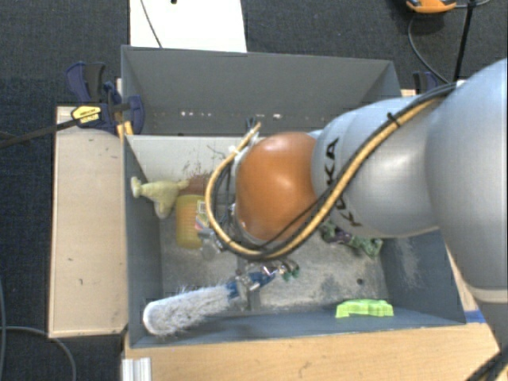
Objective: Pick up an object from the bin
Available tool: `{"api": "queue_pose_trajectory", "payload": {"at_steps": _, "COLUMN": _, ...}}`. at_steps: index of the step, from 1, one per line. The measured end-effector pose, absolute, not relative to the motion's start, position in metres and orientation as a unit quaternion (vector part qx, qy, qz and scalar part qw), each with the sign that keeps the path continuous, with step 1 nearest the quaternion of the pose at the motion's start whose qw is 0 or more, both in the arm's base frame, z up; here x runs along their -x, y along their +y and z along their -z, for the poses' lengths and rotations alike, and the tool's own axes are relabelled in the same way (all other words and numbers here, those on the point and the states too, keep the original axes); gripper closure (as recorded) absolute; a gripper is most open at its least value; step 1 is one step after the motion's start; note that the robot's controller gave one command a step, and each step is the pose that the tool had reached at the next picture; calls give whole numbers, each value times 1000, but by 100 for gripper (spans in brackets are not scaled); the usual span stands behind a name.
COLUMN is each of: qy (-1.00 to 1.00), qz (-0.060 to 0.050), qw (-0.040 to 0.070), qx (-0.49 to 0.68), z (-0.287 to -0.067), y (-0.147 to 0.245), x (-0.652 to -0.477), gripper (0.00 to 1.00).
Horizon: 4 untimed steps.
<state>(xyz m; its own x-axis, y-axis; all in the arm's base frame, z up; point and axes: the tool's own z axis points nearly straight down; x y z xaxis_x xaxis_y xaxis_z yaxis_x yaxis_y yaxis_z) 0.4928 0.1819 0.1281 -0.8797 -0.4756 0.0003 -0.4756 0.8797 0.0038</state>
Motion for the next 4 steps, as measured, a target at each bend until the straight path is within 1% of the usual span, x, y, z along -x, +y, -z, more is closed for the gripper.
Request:
{"api": "queue_pose_trajectory", "payload": {"at_steps": 1, "qy": -941, "qz": 0, "qw": -2, "qx": -338, "z": -86, "y": 206, "x": -490, "gripper": 0}}
{"api": "queue_pose_trajectory", "payload": {"at_steps": 2, "qy": -961, "qz": -12, "qw": 5, "qx": -275, "z": -71, "y": 235, "x": -484, "gripper": 100}}
{"api": "queue_pose_trajectory", "payload": {"at_steps": 4, "qy": -962, "qz": -10, "qw": 5, "qx": -274, "z": -73, "y": 233, "x": -484, "gripper": 100}}
